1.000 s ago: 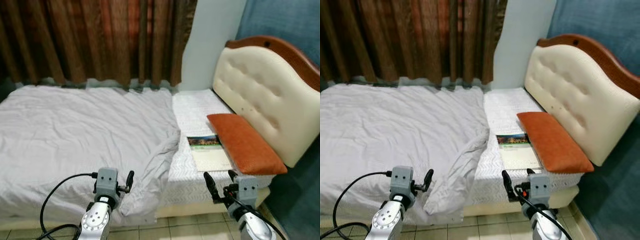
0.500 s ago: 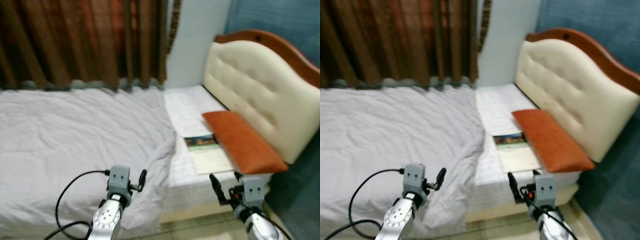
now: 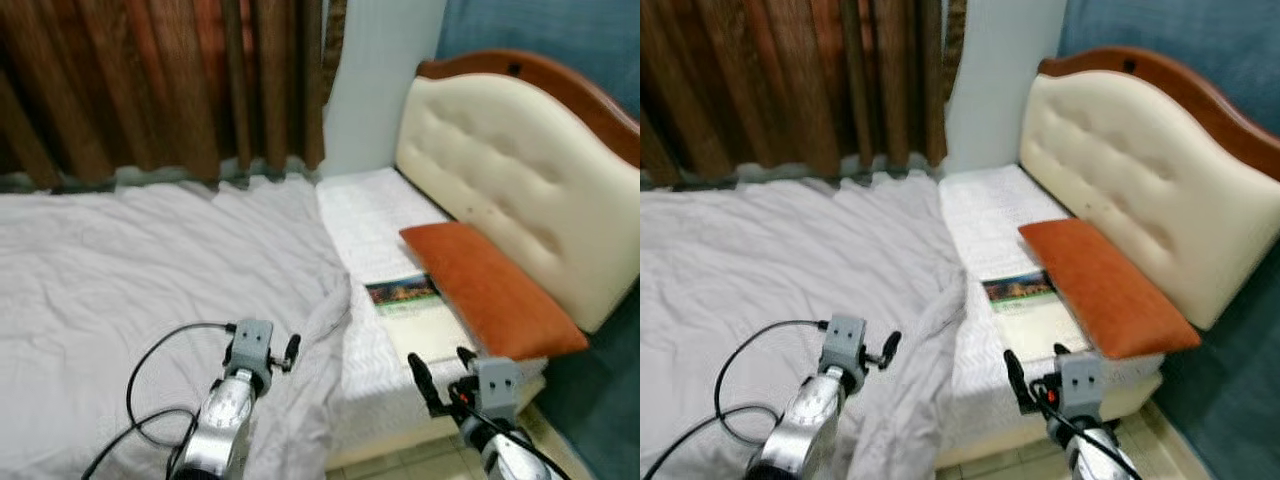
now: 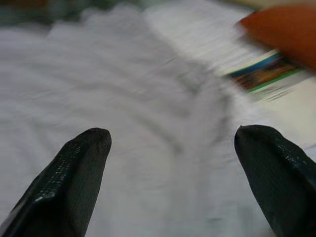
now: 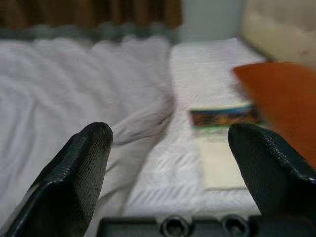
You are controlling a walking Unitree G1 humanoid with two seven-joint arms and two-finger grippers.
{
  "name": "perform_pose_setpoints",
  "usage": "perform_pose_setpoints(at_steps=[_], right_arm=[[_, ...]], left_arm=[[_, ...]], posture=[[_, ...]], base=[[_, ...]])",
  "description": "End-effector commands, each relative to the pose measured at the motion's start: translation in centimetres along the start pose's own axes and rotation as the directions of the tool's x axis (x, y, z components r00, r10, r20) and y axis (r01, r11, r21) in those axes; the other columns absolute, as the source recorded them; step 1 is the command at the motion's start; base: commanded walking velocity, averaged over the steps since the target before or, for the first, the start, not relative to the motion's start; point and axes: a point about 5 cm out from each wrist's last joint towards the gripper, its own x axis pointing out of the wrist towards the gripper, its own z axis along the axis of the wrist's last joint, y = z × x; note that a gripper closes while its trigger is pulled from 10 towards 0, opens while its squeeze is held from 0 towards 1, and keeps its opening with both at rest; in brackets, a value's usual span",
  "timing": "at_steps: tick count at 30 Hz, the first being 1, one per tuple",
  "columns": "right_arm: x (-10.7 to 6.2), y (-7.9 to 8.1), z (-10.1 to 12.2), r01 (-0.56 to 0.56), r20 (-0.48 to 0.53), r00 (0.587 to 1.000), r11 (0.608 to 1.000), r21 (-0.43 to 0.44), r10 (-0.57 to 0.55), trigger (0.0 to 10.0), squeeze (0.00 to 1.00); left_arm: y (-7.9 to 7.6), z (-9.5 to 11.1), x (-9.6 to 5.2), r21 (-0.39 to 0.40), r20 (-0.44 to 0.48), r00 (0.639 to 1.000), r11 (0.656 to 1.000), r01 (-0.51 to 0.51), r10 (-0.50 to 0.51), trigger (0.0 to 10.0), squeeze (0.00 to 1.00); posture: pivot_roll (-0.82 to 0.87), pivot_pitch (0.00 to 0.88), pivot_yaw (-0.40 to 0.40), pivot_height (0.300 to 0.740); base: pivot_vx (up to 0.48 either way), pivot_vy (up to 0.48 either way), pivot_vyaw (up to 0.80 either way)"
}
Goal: Clean up the room
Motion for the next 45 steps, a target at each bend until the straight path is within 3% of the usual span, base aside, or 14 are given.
perform_pose_setpoints(at_steps=[1,7,9,12,16,20,23,27,30,33,38,41,42,45], right_arm=[[-1.6,-0.3,0.2,0.009,-0.021,1.0,1.0,-0.002,-0.009,10.0,0.0],[-3.6,-0.3,0.0,0.012,-0.056,0.998,1.0,-0.009,-0.013,10.0,0.0],[-5.6,0.1,0.3,0.017,-0.086,0.996,1.0,-0.011,-0.017,10.0,0.0],[-7.6,0.7,1.1,0.005,-0.114,0.993,1.0,-0.014,-0.006,10.0,0.0],[-11.9,1.5,2.1,-0.022,-0.204,0.979,1.0,-0.009,0.02,10.0,0.0],[-14.7,2.5,2.6,-0.04,-0.267,0.963,0.999,0.005,0.04,10.0,0.0],[-15.8,3.4,2.7,-0.052,-0.303,0.951,0.998,0.027,0.058,10.0,0.0],[-16.7,4.1,3.5,-0.047,-0.326,0.944,0.998,0.048,0.06,10.0,0.0],[-17.1,4.3,3.8,-0.042,-0.333,0.941,0.998,0.053,0.057,10.0,0.0],[-17.9,4.6,4.0,-0.03,-0.352,0.935,0.998,0.057,0.048,10.0,0.0],[-19.3,4.8,4.1,-0.008,-0.39,0.92,0.998,0.063,0.032,10.0,0.0],[-19.8,4.9,4.1,0.001,-0.405,0.914,0.998,0.065,0.026,10.0,0.0],[-20.0,5.0,4.2,0.002,-0.411,0.911,0.998,0.068,0.026,10.0,0.0],[-20.2,5.2,4.2,0.002,-0.418,0.908,0.997,0.072,0.028,10.0,0.0]], left_arm=[[-0.1,-1.0,0.2,0.005,-0.06,0.998,1.0,-0.016,0.017,10.0,0.0],[-0.6,-2.0,0.3,0.066,-0.141,0.99,0.998,-0.02,0.029,10.0,0.0],[-0.3,-2.3,0.3,0.106,-0.162,0.985,0.993,-0.043,0.06,10.0,0.0],[0.8,-2.1,0.4,0.107,-0.158,0.98,0.989,-0.103,0.119,10.0,0.0],[4.2,-1.0,0.4,0.123,-0.1,0.957,0.958,-0.259,0.272,10.0,0.0],[5.9,-0.6,0.2,0.058,-0.083,0.943,0.947,-0.317,0.321,10.0,0.0],[5.8,-1.3,0.0,-0.002,-0.115,0.943,0.949,-0.315,0.313,10.0,0.0],[5.0,-1.5,0.1,-0.202,-0.139,0.957,0.939,-0.278,0.254,10.0,0.0],[4.3,-1.3,0.4,-0.281,-0.133,0.966,0.926,-0.251,0.221,10.0,0.0],[3.7,-1.2,0.6,-0.275,-0.146,0.97,0.934,-0.23,0.196,10.0,0.0],[2.5,-4.1,-0.4,-0.123,-0.304,0.937,0.968,-0.219,0.173,10.0,0.0],[2.3,-4.6,-0.6,-0.133,-0.333,0.93,0.969,-0.21,0.156,10.0,0.0],[2.1,-4.8,-0.6,-0.169,-0.348,0.927,0.963,-0.212,0.143,0.0,0.0],[1.9,-4.9,-0.6,-0.206,-0.361,0.924,0.955,-0.212,0.128,0.0,0.0]], posture=[[-0.15,0.229,-0.071,0.74],[-0.22,0.31,-0.082,0.74],[-0.3,0.435,-0.114,0.74],[-0.33,0.505,-0.142,0.74],[-0.36,0.626,-0.192,0.74],[-0.38,0.671,-0.213,0.74],[-0.38,0.684,-0.213,0.74],[-0.4,0.703,-0.212,0.74],[-0.41,0.707,-0.212,0.74],[-0.42,0.714,-0.211,0.74],[-0.45,0.715,-0.217,0.74],[-0.46,0.719,-0.217,0.74],[-0.46,0.724,-0.215,0.74],[-0.46,0.721,-0.212,0.74]], base=[[0.0,0.0,0.0],[0.0,0.0,0.0],[0.0,0.0,0.0],[0.0,0.0,0.0],[0.0,0.0,0.0],[0.0,0.0,0.0],[0.0,0.0,0.0],[0.0,0.0,0.0],[0.0,0.0,0.0],[0.0,0.0,0.0],[0.0,0.0,0.0],[0.0,0.0,0.0],[0.0,0.0,0.0],[0.0,0.0,0.0]])
